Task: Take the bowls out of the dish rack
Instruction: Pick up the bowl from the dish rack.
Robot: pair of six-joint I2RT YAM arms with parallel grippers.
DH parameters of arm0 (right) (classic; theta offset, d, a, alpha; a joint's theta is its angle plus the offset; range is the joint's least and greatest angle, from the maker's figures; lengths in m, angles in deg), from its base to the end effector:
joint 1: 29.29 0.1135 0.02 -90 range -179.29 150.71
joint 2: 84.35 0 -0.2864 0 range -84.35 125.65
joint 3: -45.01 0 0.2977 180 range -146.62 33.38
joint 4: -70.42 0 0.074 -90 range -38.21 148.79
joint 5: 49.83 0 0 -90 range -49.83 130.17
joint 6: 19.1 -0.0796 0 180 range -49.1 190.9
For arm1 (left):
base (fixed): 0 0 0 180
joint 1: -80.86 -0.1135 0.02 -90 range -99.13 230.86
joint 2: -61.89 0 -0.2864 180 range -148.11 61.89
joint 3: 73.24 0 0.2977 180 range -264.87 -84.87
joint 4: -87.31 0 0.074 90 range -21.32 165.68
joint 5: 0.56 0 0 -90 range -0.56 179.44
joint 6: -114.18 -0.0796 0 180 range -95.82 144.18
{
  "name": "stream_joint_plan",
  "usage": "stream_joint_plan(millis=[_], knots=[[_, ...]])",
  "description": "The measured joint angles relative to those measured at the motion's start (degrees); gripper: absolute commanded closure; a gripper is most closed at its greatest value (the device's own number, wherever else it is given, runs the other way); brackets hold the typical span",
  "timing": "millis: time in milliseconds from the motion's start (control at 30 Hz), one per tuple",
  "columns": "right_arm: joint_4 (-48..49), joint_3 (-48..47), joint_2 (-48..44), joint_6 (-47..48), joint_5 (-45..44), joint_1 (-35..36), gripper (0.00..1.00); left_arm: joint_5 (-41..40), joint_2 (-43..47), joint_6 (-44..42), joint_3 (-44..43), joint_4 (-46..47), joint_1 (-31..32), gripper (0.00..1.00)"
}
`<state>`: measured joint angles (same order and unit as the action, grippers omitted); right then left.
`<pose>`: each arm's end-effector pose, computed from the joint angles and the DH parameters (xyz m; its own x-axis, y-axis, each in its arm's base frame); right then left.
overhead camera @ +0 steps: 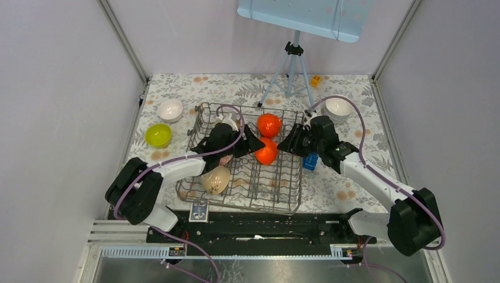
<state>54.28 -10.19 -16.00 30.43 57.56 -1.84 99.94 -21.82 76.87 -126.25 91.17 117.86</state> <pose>0.2863 0.1755 0.2386 -0.7659 0.3001 -0.5686 -0.2288 0.6992 0.6773 0.2951 -0.2406 0.1774 -0.7925 -0.3820 -0.4754 0.1506 0.6328 -0.7596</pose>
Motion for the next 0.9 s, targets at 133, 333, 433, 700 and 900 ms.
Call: stream_joint_plan(millis=[133,333,433,700,900], knots=[[-0.3,-0.9,3.0,-1.0,-1.9,0.0,0.57,1.1,-2.3,0.2,0.0,0.8,-0.3,0.29],[-0.3,-1.3,6.4,-2.4,-2.9,0.0,0.57,2.8,-3.1,0.3,0.0,2.5,-0.7,0.35],[-0.3,-1.6,7.8,-2.8,-2.9,0.0,0.57,3.6,-3.1,0.3,0.0,3.6,-1.1,0.37],[0.2,-2.8,11.3,-3.6,-2.8,0.0,0.58,5.8,-3.9,1.1,0.3,6.5,-1.5,0.44],[0.7,-2.9,12.8,-4.0,-2.7,0.0,0.59,8.1,-5.3,1.4,0.3,8.5,-1.5,0.51]])
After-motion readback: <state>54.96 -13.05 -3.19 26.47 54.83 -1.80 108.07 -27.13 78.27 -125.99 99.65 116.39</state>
